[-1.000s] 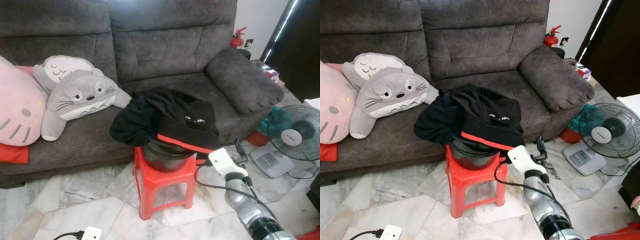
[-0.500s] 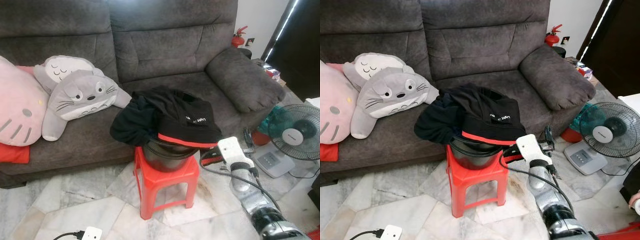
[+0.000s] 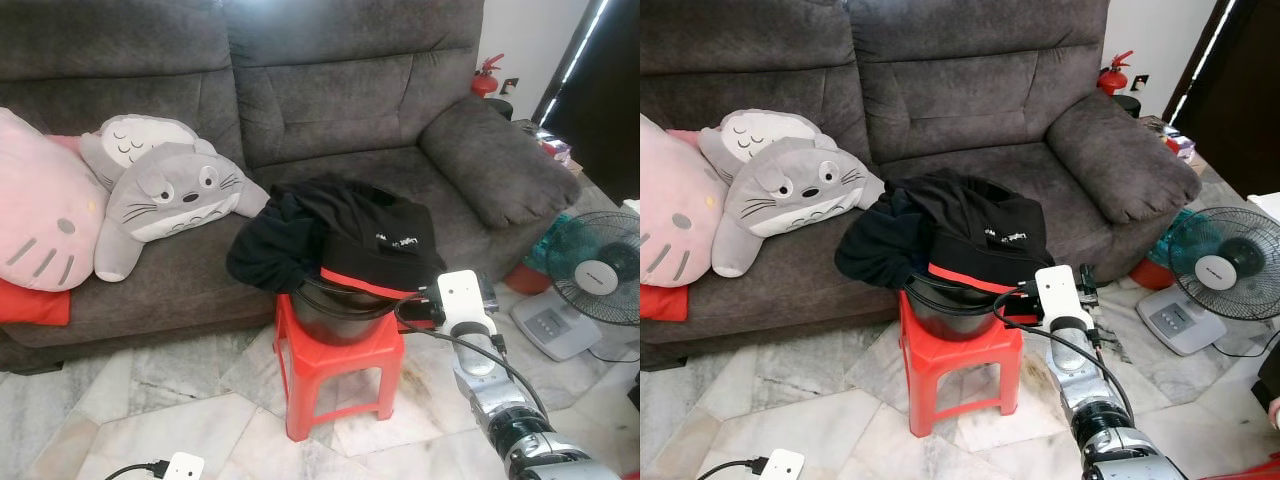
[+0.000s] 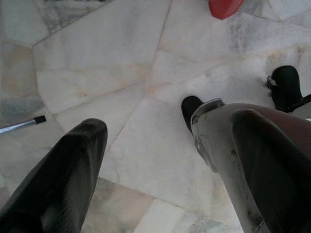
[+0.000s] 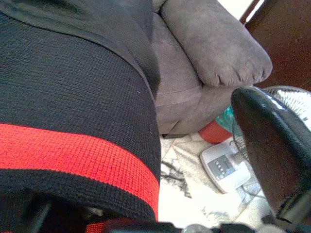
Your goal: Hang hanger
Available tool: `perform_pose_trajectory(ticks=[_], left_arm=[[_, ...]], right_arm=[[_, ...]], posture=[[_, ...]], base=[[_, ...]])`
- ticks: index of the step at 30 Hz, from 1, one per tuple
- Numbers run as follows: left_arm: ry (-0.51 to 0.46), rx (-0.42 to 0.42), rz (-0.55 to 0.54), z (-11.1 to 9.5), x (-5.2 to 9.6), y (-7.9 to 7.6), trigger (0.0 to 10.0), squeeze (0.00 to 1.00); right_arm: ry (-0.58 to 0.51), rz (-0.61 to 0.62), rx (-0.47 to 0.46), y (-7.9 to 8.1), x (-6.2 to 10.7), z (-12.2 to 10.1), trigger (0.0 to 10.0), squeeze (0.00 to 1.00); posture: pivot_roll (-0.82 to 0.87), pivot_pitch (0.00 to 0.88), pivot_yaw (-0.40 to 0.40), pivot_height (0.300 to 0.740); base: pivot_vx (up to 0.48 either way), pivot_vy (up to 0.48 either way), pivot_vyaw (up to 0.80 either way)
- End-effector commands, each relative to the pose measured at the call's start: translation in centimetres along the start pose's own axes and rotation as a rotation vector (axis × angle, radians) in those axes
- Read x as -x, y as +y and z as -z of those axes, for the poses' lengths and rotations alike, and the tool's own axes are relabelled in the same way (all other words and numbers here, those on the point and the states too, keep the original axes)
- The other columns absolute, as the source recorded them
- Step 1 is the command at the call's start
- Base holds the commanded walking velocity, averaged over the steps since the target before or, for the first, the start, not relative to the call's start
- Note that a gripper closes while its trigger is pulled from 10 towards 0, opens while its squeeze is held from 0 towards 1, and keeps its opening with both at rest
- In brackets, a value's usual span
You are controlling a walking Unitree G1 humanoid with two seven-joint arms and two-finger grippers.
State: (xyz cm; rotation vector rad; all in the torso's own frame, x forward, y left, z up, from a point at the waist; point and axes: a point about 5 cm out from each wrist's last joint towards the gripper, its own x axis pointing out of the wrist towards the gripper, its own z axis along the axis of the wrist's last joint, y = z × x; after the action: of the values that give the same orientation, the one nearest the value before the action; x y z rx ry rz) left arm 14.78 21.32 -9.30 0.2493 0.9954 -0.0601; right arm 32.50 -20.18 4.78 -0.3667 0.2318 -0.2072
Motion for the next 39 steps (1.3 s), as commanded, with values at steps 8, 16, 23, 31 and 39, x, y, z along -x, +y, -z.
perform_pose_trajectory(ticks=[8, 16, 23, 31, 39], left_arm=[[0.03, -0.033, 0.0, 0.73, 0.15, 0.06, 10.0, 0.0], [0.029, -0.032, -0.002, 0.75, 0.15, 0.03, 10.0, 0.0], [0.03, -0.035, -0.001, 0.81, 0.17, 0.0, 10.0, 0.0], [0.032, -0.038, 0.0, 0.86, 0.18, 0.03, 10.0, 0.0], [0.034, -0.038, 0.001, 0.93, 0.2, 0.02, 10.0, 0.0]], right_arm=[[-0.001, 0.006, -0.029, -0.42, -0.14, -0.03, 0.0, 0.0], [-0.023, -0.023, -0.028, -0.01, -0.12, -0.32, 0.0, 0.0], [-0.034, -0.037, -0.013, 0.26, -0.05, -0.39, 0.0, 0.0], [-0.04, -0.039, -0.012, 0.49, 0.05, -0.39, 0.0, 0.0], [-0.042, -0.041, -0.012, 0.53, 0.09, -0.36, 0.0, 0.0]], posture=[[-0.04, 0.004, -0.005, 0.74], [-0.04, 0.0, -0.009, 0.74], [-0.04, 0.0, -0.009, 0.74], [-0.04, 0.0, -0.009, 0.74], [-0.04, 0.0, -0.01, 0.74]], base=[[0.0, 0.0, 0.0], [0.0, 0.0, 0.0], [0.0, 0.0, 0.0], [0.0, 0.0, 0.0], [0.0, 0.0, 0.0]])
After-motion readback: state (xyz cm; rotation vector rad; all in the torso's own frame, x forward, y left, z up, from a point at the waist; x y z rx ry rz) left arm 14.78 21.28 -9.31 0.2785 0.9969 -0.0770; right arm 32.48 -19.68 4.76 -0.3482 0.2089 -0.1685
